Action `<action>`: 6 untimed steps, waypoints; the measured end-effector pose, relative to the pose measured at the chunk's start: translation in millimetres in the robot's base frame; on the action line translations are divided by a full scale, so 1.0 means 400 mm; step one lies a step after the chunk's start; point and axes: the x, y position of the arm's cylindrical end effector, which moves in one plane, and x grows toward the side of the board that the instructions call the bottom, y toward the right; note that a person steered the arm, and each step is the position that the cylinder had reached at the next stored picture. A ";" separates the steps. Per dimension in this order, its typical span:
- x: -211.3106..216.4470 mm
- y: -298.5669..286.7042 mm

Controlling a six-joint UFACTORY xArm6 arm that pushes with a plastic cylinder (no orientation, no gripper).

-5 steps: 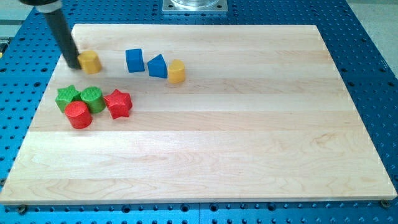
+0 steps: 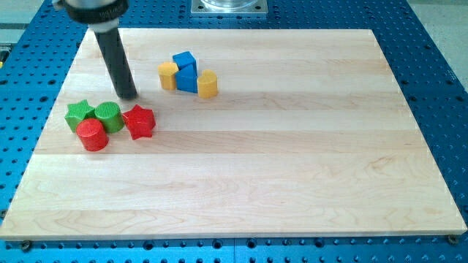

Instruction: Move the yellow heart close to the right of the triangle

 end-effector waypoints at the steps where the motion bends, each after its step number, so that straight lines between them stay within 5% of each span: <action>1: 0.068 0.196; 3: -0.021 0.251; 6: 0.009 0.346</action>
